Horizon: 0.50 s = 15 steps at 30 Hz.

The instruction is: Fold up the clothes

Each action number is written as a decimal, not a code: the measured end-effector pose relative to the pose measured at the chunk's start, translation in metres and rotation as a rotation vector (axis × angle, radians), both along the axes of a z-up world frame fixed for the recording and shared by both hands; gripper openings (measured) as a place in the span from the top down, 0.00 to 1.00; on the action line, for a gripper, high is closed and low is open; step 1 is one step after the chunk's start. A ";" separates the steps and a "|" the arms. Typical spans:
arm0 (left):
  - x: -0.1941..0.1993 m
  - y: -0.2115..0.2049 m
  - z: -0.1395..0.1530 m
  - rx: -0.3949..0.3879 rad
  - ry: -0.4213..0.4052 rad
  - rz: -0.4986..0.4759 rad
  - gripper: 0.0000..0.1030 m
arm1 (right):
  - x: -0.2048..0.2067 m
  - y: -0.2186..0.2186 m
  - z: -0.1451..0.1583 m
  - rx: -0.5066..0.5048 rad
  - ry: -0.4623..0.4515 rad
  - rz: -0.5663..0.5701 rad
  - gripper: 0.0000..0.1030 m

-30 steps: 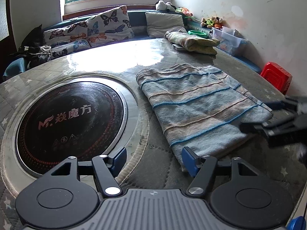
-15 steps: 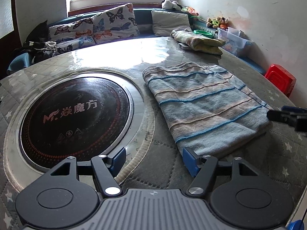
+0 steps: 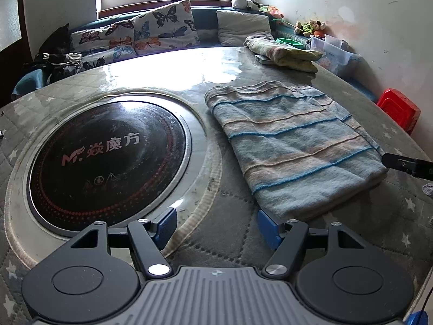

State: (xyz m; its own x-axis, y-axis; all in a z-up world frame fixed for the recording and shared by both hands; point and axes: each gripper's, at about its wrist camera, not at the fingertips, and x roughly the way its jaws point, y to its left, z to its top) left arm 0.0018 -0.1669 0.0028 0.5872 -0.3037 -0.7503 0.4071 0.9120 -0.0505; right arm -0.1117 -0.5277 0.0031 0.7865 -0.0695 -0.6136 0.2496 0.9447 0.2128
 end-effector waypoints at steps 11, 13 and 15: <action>0.000 -0.002 -0.003 0.017 0.015 0.026 0.14 | -0.001 0.000 -0.001 0.016 -0.004 -0.011 0.00; 0.000 -0.002 -0.003 0.017 0.016 0.027 0.12 | 0.000 0.000 -0.001 0.020 -0.001 -0.010 0.00; -0.001 -0.003 -0.003 0.019 0.017 0.028 0.10 | -0.001 -0.001 -0.001 0.021 -0.005 -0.009 0.00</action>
State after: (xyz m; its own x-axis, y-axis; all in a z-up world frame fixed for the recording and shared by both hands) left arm 0.0007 -0.1694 -0.0003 0.5822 -0.2735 -0.7657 0.3809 0.9237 -0.0403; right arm -0.1129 -0.5284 0.0021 0.7889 -0.0636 -0.6112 0.2565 0.9379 0.2335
